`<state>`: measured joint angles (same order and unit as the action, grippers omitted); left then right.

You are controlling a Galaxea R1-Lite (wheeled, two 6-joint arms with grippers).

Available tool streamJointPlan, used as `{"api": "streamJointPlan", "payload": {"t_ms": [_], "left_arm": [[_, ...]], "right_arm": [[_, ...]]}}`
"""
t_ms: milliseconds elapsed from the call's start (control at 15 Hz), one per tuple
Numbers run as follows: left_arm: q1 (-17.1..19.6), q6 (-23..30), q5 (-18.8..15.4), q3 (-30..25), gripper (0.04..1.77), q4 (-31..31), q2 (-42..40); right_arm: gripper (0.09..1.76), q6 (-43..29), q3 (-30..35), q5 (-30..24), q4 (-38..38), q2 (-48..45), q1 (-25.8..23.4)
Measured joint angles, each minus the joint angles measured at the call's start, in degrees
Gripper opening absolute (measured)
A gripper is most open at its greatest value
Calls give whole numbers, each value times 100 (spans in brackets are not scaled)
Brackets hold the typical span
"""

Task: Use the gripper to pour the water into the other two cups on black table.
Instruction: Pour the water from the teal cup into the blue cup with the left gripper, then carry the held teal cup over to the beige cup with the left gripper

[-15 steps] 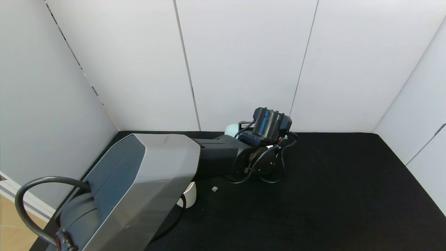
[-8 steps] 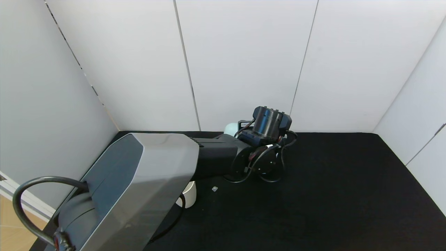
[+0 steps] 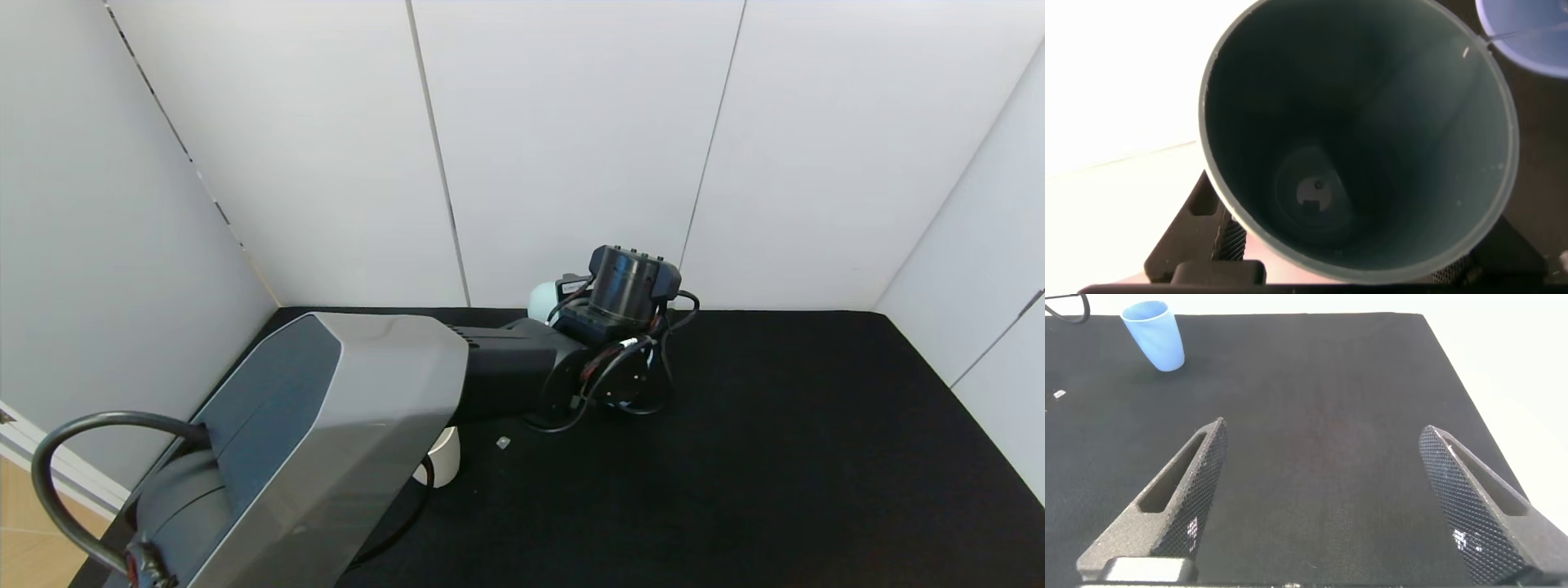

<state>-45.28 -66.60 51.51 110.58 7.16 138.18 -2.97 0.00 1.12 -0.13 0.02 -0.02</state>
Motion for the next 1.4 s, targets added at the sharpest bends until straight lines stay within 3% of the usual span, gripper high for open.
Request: {"api": "streamJointPlan", "payload": {"t_ms": [533,867,1133,1400], "left_arm": [[278,1721,-645,-1174,117,9,-681],[661,2934,-1176,-2055,117,9,-1532],[1089,3477,-1593,-2610,117,9,-2341],[1554,4039,-2144,-3508,117,4,-3327]], "right_arm": [[171,-2,0,2,-2,0,2],[171,0,0,2,-2,0,2],[171,0,0,2,-2,0,2],[171,0,0,0,-2,0,2]]}}
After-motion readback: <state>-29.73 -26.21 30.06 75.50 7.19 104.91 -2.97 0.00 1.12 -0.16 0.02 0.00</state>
